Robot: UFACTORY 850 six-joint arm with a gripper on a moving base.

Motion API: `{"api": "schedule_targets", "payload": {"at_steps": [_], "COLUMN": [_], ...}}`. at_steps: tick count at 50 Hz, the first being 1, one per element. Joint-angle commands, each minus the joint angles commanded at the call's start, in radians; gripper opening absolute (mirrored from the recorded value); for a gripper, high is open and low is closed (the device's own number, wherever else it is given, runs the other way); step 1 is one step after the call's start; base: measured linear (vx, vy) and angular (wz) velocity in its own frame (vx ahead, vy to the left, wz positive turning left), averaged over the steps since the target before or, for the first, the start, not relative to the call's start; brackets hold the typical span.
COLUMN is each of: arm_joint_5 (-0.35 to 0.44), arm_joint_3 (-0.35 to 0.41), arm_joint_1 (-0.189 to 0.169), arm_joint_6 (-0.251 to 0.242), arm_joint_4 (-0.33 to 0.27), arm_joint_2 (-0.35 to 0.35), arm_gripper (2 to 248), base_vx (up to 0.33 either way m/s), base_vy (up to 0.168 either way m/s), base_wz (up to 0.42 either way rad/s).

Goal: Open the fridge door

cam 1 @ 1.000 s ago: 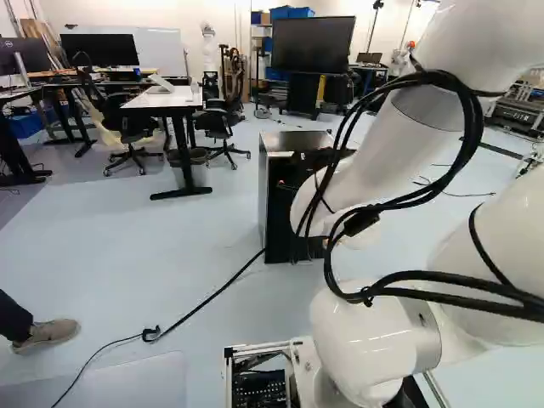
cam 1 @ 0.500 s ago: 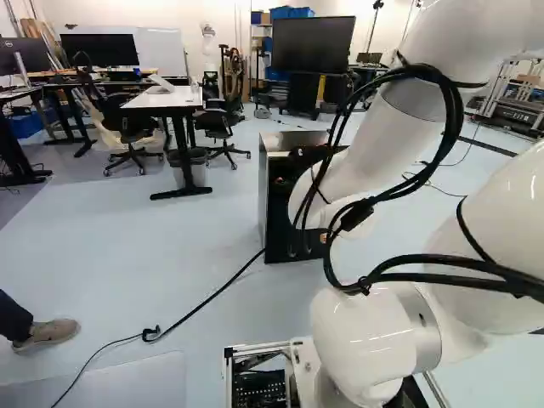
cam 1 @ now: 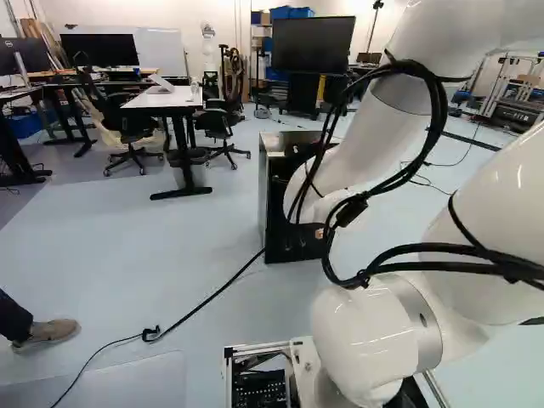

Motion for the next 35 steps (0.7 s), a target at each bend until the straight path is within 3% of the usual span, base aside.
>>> {"api": "schedule_targets", "payload": {"at_steps": [35], "arm_joint_5": [0.0], "arm_joint_3": [-0.106], "arm_joint_1": [0.102], "arm_joint_6": [0.0], "arm_joint_4": [0.088], "arm_joint_2": [-0.111], "arm_gripper": [247], "base_vx": [0.0], "base_vy": [0.0], "base_wz": [0.0]}}
